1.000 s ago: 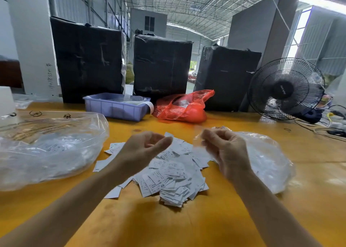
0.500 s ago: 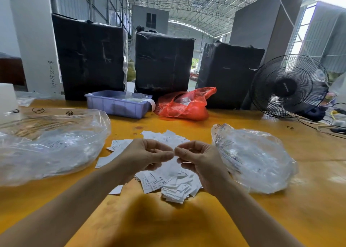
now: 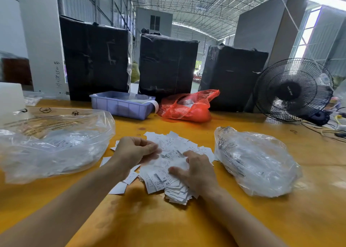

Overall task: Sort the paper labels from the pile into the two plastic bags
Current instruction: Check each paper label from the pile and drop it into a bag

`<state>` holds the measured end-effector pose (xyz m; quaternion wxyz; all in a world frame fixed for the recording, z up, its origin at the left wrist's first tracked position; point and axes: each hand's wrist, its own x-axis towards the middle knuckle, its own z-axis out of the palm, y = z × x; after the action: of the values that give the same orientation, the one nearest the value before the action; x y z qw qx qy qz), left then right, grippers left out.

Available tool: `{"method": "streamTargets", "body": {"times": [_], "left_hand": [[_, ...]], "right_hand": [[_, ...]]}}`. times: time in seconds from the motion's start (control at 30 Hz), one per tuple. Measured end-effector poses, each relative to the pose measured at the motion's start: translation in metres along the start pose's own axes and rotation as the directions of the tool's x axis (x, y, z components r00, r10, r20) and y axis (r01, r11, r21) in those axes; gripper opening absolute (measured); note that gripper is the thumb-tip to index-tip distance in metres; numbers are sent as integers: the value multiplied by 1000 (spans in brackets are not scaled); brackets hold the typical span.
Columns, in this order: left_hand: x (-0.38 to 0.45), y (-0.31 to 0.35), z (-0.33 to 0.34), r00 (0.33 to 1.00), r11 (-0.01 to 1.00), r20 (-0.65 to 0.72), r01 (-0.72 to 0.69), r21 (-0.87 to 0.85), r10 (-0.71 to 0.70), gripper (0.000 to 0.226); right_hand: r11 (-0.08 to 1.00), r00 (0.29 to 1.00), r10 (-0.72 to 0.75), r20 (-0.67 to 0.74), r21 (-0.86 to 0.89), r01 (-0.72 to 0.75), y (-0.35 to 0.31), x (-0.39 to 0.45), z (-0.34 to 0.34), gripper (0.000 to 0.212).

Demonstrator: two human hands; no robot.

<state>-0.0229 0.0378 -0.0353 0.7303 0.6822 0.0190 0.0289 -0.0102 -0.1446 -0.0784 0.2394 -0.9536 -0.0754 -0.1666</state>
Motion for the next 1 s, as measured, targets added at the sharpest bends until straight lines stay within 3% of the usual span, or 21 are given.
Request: {"method": "streamTargets", "body": {"times": [0.17,0.27,0.47,0.57,0.77,0.87,1.0], "left_hand": [[-2,-1,1,1000,1000,22,-3,28,2,5],[-5,-1,2,1000,999,29,-10,39,9,4],[-8,-3,5,998,988,66,-28,151,18,6],[-10,-3,7,996,984,89,-47,172,32,4],[-12,-2,8,989,974,150,-52,220,19,7],[-13,-2,10,987,972,161,-40,231,3,7],[-13,-2,11,984,970,180,-42,238,-2,8]], "right_hand": [[959,996,88,20,269,-90,6,4,-1,56],[942,994,108,5,318,-104,9,5,-2,53],[903,984,146,-101,420,-91,19,5,-10,14],[822,973,169,-156,568,-51,19,3,-18,16],[502,977,130,-172,861,85,3,-6,-44,6],[495,991,23,-133,863,104,-11,-11,-45,11],[583,986,-58,-155,797,159,-20,-16,-42,10]]}}
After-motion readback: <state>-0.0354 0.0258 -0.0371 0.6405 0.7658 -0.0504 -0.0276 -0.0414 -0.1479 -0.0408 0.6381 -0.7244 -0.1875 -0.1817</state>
